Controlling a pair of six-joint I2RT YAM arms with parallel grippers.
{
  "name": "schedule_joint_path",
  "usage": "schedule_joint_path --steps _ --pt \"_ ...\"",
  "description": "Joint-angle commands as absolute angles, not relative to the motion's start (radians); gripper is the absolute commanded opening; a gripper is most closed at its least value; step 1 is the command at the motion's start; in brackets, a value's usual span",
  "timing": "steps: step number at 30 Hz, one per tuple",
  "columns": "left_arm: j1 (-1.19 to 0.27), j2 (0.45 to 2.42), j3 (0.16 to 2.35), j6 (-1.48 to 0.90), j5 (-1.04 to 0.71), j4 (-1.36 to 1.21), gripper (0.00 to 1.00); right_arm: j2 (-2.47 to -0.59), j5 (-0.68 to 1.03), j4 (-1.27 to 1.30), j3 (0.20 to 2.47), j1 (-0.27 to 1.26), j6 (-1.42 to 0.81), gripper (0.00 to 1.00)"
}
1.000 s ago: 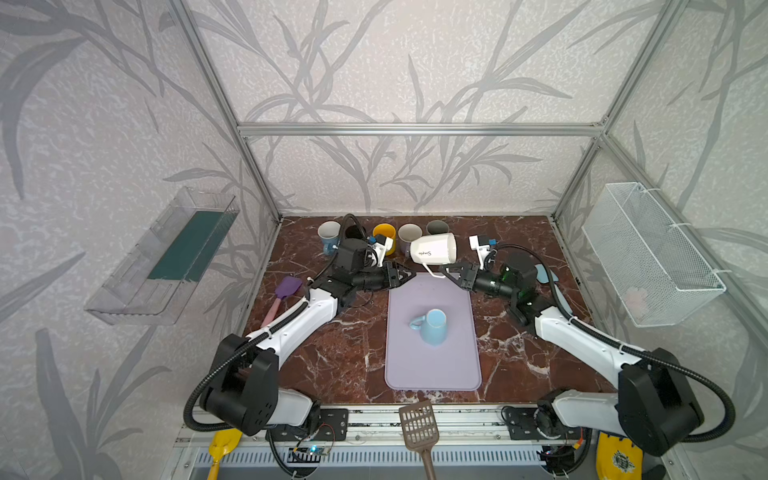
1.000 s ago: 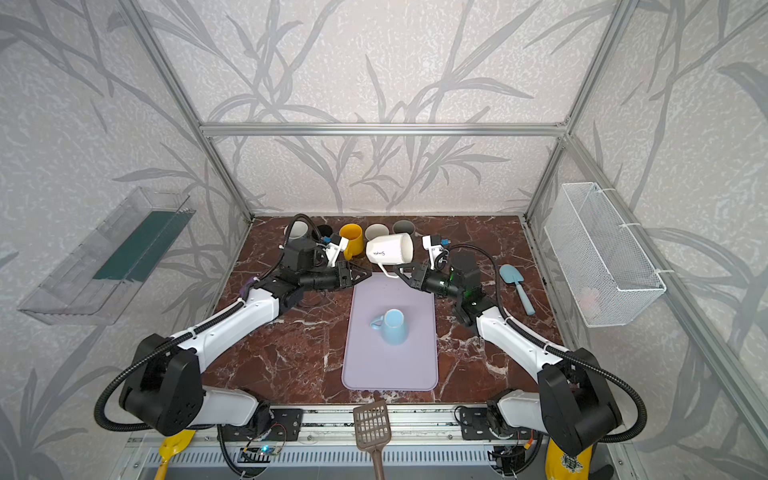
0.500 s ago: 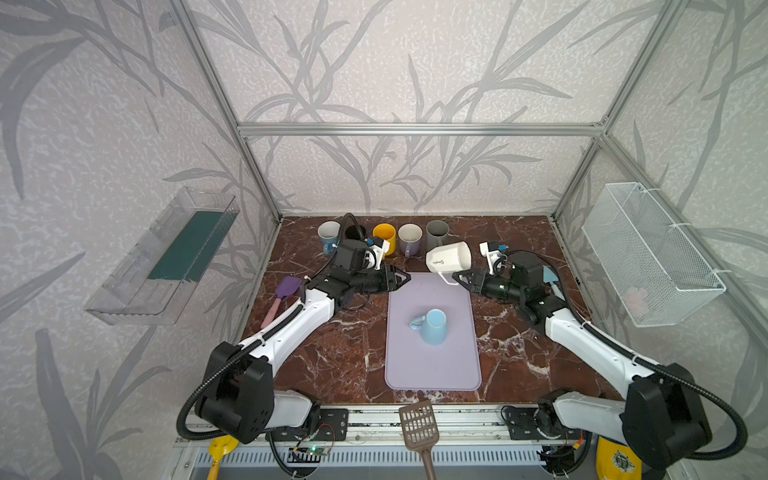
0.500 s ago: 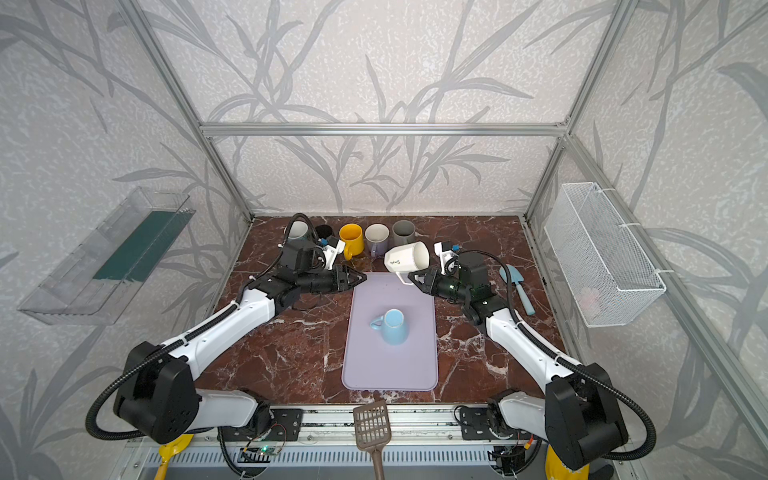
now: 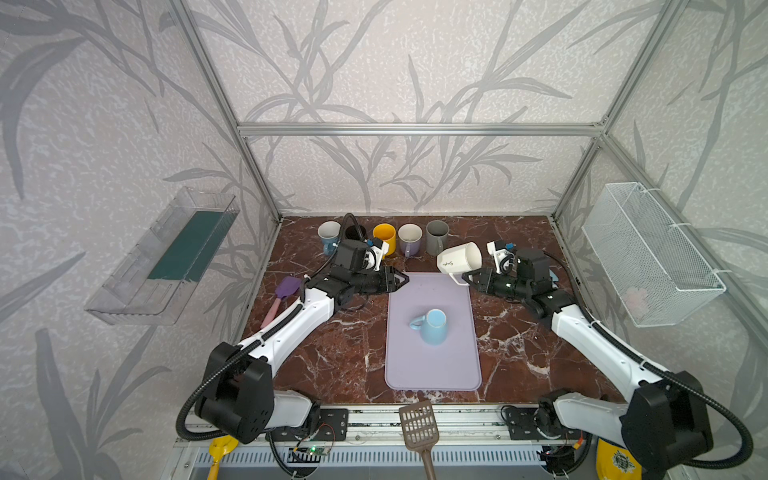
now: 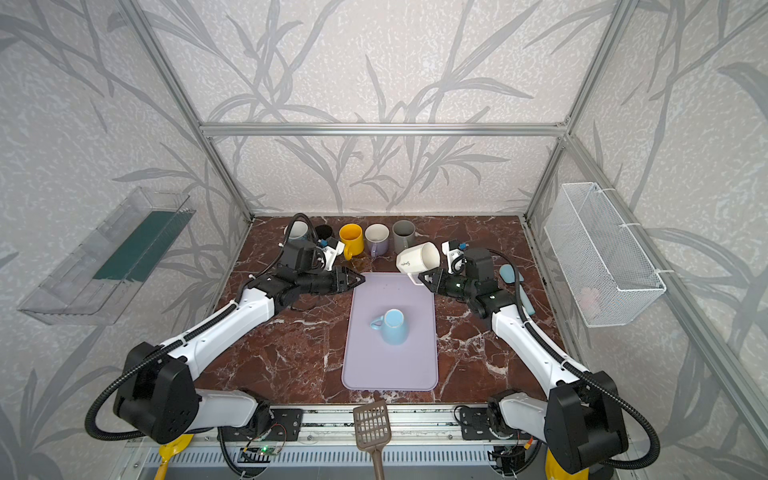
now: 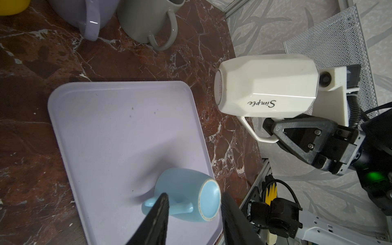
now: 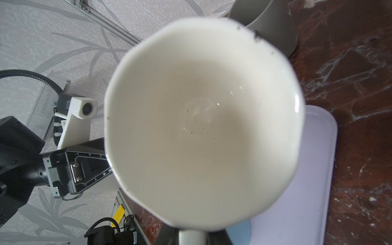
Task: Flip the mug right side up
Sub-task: 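Open the left gripper and pull the white mug away with the right gripper, then carry the white mug mouth-up toward the grey mug with the right gripper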
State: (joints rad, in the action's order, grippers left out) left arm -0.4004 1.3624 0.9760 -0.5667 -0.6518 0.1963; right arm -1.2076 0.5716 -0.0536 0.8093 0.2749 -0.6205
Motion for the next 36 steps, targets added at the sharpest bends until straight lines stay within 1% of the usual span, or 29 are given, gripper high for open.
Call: schedule_joint_path --steps 1,10,23,33,36 --pt "-0.402 1.330 1.014 -0.539 -0.643 0.219 0.43 -1.200 0.540 -0.045 0.878 0.263 -0.535 0.00" --pt "-0.402 1.309 1.025 -0.523 -0.631 0.252 0.43 -1.285 0.489 -0.127 0.948 0.233 -0.458 0.00" --pt "-0.411 1.289 1.075 -0.449 -0.543 0.410 0.43 -1.477 0.393 -0.321 1.143 0.225 -0.326 0.00" --pt "-0.419 1.270 1.080 -0.436 -0.530 0.435 0.43 -1.586 0.283 -0.430 1.279 0.225 -0.249 0.00" --pt "-0.422 1.266 1.079 -0.434 -0.528 0.442 0.43 -1.627 0.278 -0.450 1.321 0.225 -0.237 0.00"
